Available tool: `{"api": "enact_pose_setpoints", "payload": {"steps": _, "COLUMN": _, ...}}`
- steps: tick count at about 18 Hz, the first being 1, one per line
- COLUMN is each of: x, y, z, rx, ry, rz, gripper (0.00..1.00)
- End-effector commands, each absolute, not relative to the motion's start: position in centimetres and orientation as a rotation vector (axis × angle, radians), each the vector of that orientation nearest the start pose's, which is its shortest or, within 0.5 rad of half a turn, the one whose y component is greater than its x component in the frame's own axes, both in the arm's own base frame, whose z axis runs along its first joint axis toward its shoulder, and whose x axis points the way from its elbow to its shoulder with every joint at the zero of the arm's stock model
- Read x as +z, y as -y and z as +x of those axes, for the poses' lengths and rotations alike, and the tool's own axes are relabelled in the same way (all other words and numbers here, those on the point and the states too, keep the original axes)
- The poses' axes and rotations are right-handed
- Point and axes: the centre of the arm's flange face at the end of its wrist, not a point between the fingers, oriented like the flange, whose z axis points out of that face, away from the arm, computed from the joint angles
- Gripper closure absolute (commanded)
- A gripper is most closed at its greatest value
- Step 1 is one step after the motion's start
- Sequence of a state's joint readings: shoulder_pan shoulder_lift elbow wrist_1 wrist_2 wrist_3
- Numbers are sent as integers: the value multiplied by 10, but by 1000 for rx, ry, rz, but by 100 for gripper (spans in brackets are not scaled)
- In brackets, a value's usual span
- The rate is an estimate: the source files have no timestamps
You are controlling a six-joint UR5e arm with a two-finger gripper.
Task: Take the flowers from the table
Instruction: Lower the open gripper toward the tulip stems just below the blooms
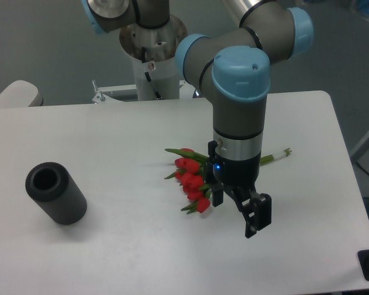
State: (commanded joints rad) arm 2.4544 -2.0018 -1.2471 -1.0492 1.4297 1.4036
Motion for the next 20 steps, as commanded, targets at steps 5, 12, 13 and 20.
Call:
{"api": "enact_pose_setpoints", "payload": {"steps": 5, "x": 453, "y": -555, "z": -445, "rx": 449, "ry": -762, "rz": -2715, "gripper": 1}}
{"api": "enact_pose_setpoints", "payload": {"steps": 12, "x": 425, "y": -525, "z": -434, "rx": 340, "ry": -747, "rz": -2851, "gripper": 1}}
{"api": "enact_pose_setpoints", "payload": {"steps": 13, "x": 417, "y": -518, "z": -432, "rx": 317, "ry": -743, "rz": -2877, "gripper": 1}}
{"api": "enact_pose_setpoints", "payload": {"steps": 20, "x": 358, "y": -482, "z": -420, "rx": 126, "ry": -733, "rz": -3040, "gripper": 0}}
